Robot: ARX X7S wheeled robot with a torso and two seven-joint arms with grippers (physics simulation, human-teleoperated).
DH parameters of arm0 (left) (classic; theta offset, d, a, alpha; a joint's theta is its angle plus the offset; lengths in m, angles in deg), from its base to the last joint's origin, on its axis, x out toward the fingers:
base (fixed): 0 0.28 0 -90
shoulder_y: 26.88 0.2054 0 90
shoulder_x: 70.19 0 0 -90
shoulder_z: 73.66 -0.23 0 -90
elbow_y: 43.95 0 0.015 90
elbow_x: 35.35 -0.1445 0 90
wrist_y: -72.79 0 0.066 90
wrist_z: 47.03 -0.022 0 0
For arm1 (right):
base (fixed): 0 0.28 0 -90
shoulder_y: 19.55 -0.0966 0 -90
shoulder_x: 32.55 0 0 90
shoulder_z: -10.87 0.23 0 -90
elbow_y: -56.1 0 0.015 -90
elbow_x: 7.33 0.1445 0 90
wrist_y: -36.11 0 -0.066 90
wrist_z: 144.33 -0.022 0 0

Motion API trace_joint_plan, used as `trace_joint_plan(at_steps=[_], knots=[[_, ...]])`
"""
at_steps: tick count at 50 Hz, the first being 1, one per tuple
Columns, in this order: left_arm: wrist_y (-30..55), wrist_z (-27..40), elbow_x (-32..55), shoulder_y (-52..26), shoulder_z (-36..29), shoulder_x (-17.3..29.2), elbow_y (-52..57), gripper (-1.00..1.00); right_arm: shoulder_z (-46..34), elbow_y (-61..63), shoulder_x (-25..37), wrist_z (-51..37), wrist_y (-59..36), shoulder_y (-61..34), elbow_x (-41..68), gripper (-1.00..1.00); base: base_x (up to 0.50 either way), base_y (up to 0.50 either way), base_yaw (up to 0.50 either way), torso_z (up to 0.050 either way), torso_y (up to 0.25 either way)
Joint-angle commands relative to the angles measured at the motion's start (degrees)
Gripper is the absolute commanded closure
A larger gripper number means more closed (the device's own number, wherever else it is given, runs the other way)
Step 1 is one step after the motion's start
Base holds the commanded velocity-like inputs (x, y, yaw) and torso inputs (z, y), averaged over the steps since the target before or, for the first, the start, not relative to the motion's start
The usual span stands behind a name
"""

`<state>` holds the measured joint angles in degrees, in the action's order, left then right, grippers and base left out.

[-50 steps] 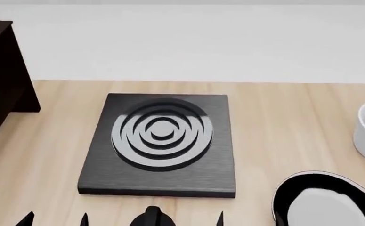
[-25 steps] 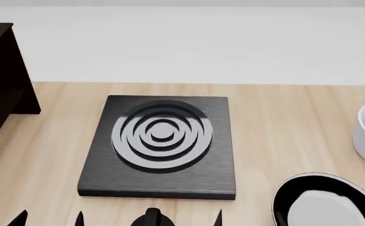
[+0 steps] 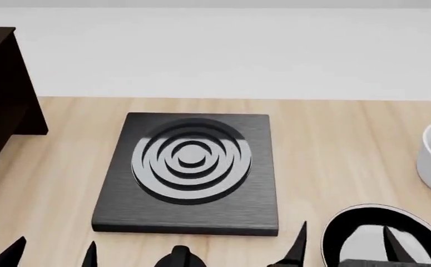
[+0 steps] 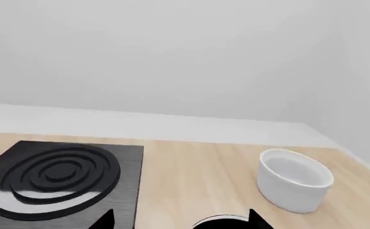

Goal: Put the frying pan on the cabinet shelf.

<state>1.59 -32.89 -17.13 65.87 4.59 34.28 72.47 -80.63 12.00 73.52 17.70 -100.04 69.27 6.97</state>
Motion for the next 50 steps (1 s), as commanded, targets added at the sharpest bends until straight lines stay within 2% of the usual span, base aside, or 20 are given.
trace_joint_plan(at_steps=[1, 4, 7, 15, 21, 31, 39, 50], knots=[[6.3, 1.0, 2.9, 0.0, -0.2, 1.4, 5.6, -1.00, 8.5, 12.4, 3.6, -0.1, -22.7, -3.6, 7.4, -1.00, 0.00, 0.00, 0.00, 0.000, 0.000], [7.9, 1.1, 3.4, -0.3, -0.5, 1.7, 5.9, -1.00, 14.7, 14.0, 3.4, -2.8, -29.5, -4.6, 11.8, -1.00, 0.00, 0.00, 0.00, 0.000, 0.000], [10.5, 1.9, 4.6, -0.8, 0.3, 2.4, 7.8, -1.00, 21.0, 13.7, 2.6, -2.3, -31.0, -3.8, 18.4, -1.00, 0.00, 0.00, 0.00, 0.000, 0.000], [16.7, 4.1, 7.9, -1.9, 3.5, 4.8, 13.1, -1.00, 24.4, 11.2, 2.5, -1.3, -34.3, -1.0, 21.1, -1.00, 0.00, 0.00, 0.00, 0.000, 0.000], [21.7, 5.5, 11.2, -2.0, 7.1, 7.2, 16.6, -1.00, 23.9, 9.5, 4.0, -1.8, -32.2, 1.2, 19.8, -1.00, 0.00, 0.00, 0.00, 0.000, 0.000], [22.4, 6.2, 13.5, -1.3, 10.7, 8.2, 18.0, -1.00, 18.5, -1.2, 4.1, 0.2, -21.0, 6.8, 14.9, -1.00, 0.00, 0.00, 0.00, 0.000, 0.000], [23.5, 6.8, 16.0, -0.7, 14.3, 9.4, 19.6, -1.00, 17.1, -5.8, 3.7, 1.3, -17.3, 8.2, 13.8, -1.00, 0.00, 0.00, 0.00, 0.000, 0.000], [23.2, 6.5, 15.9, -0.6, 13.3, 9.5, 18.9, -1.00, 14.0, -13.0, 3.4, 2.3, -12.2, 9.2, 11.2, -1.00, 0.00, 0.00, 0.00, 0.000, 0.000]])
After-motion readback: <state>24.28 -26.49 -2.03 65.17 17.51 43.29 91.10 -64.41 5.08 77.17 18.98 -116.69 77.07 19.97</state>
